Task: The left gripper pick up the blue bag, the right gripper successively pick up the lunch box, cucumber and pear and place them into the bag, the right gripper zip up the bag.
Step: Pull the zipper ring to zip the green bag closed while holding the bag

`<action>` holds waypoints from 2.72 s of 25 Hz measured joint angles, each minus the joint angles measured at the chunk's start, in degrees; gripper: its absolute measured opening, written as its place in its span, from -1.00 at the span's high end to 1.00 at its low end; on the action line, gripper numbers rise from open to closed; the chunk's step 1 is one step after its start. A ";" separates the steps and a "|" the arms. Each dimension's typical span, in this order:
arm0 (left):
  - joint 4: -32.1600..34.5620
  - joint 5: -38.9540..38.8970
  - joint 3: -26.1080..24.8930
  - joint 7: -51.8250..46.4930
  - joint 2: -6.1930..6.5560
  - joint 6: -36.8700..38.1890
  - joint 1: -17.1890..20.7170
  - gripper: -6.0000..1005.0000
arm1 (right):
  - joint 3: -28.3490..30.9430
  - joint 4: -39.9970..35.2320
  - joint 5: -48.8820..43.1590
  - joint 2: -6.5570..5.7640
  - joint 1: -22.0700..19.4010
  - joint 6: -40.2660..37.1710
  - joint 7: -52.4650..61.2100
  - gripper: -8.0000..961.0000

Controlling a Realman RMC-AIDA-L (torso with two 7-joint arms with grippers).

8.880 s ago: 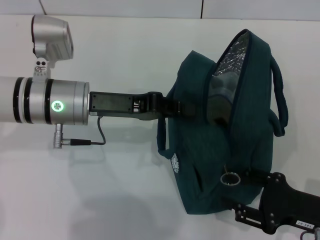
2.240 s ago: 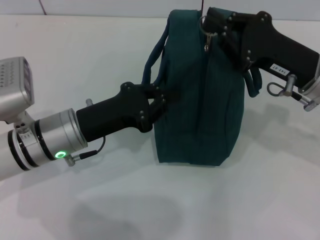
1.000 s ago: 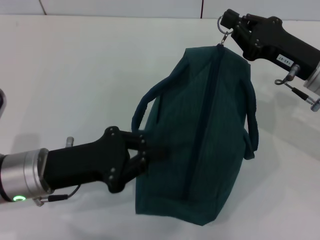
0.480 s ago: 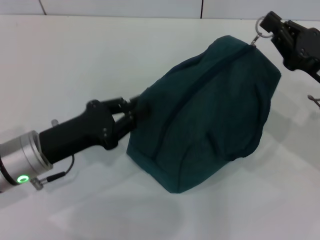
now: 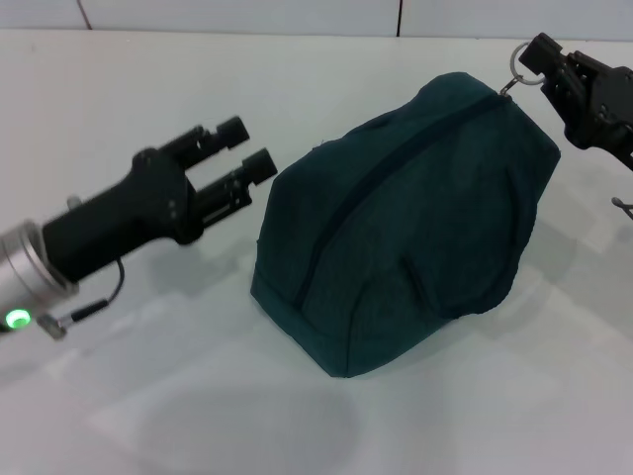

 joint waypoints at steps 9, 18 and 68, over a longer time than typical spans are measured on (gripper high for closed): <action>31.85 12.59 4.29 -37.07 -0.13 -0.95 -6.49 -0.51 | 0.48 0.00 0.00 0.05 0.05 0.23 -0.01 0.95; 56.84 31.74 24.04 -69.62 -0.20 -9.88 -16.35 -0.73 | 0.55 -0.01 0.13 0.05 0.44 0.61 0.01 0.95; 61.10 32.13 34.00 -71.13 -0.16 -15.16 -15.12 0.86 | 0.62 4.45 3.79 0.00 0.19 3.88 2.45 0.95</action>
